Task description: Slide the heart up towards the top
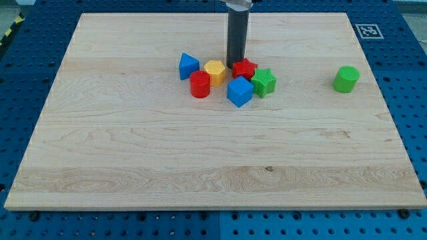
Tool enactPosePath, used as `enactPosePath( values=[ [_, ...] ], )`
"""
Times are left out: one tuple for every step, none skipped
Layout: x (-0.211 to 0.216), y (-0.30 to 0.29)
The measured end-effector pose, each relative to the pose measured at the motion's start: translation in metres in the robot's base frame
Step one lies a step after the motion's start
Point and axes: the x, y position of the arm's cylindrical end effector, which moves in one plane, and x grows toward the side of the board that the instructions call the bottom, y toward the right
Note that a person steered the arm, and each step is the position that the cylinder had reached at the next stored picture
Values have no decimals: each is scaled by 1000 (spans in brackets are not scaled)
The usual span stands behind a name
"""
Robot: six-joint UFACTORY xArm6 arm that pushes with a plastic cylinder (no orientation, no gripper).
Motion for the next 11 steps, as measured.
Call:
enactPosePath(
  values=[
    [0, 6],
    [0, 18],
    [-1, 22],
    [-9, 31],
    [-18, 31],
    [-18, 17],
    [-18, -11],
    [-20, -18],
    [-33, -18],
    [-51, -20],
    [-64, -26]
  ],
)
